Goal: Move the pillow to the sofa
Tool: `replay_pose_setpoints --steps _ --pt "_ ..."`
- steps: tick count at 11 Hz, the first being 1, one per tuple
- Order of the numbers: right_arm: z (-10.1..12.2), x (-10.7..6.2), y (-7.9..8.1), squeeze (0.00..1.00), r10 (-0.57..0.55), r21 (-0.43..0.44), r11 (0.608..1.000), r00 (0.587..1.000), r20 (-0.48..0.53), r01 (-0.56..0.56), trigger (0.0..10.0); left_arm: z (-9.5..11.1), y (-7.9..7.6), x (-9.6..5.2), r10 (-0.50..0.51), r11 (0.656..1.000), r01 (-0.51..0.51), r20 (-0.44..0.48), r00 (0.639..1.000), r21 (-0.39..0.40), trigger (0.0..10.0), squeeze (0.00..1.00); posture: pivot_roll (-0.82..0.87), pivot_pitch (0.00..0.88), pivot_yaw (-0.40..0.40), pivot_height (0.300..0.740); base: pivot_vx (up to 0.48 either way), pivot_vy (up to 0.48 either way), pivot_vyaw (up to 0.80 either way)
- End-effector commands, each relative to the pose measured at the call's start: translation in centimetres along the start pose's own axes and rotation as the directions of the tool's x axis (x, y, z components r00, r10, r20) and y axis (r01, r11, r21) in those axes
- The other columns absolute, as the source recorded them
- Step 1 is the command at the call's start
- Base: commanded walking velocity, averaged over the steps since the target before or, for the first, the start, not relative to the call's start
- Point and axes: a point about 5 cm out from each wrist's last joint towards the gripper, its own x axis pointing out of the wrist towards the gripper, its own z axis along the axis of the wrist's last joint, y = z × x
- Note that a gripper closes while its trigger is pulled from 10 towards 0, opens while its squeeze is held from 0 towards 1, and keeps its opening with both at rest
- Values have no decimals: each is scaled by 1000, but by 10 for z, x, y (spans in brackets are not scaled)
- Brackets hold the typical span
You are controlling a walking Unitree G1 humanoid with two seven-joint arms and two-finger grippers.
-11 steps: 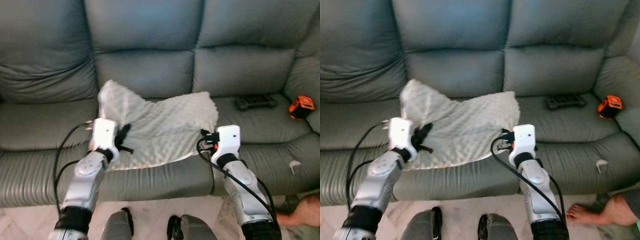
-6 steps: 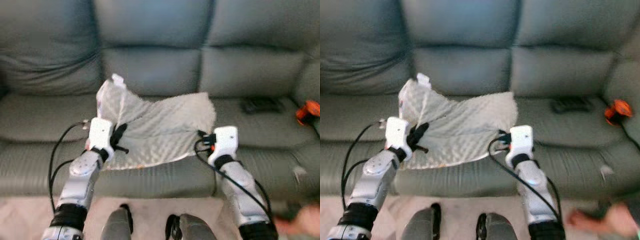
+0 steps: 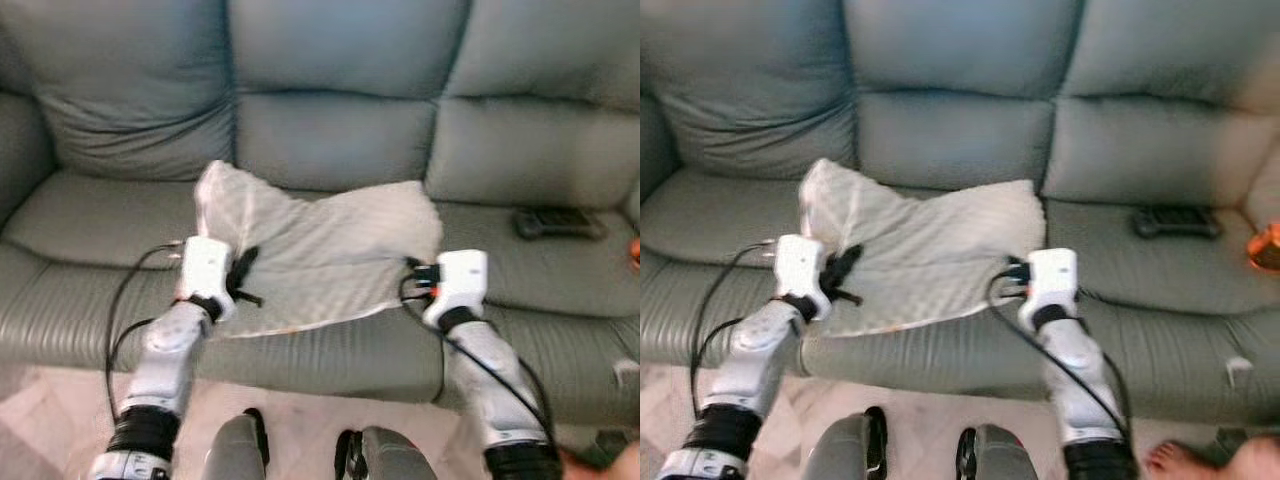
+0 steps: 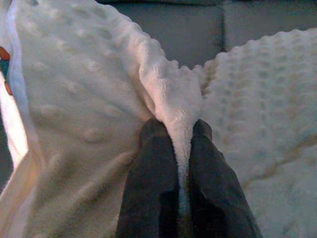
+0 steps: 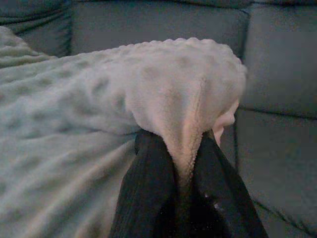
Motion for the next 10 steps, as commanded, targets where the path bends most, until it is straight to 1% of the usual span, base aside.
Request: replay_pose_setpoints --steps 1,3,4,5,8,10 --pt "7 1 6 0 18 11 1000 999 35 -18 10000 0 4 -3 0 1000 -1 5 1000 12 10000 0 -79 179 -24 710 0 0 0" --pt "7 2 6 0 20 18 1000 999 34 -20 10000 0 3 -2 3 1000 -3 6 1000 11 10000 0 -79 179 -25 675 0 0 0" --pt "8 1 7 0 29 33 999 999 37 -30 10000 0 4 -2 11 999 -11 9 1000 34 10000 0 -78 180 -26 675 0 0 0" --pt "9 1 8 0 35 26 999 999 38 -36 10000 0 4 -2 14 999 -14 8 1000 33 10000 0 -80 181 -26 675 0 0 0" --pt "9 2 7 0 31 28 999 999 40 -32 10000 1 2 -1 14 999 -14 13 1000 31 10000 0 -79 182 -24 620 0 0 0" --pt "9 2 8 0 36 42 998 998 45 -37 10000 2 1 -1 -3 1000 2 27 1000 19 10000 0 -77 184 -23 615 0 0 0"
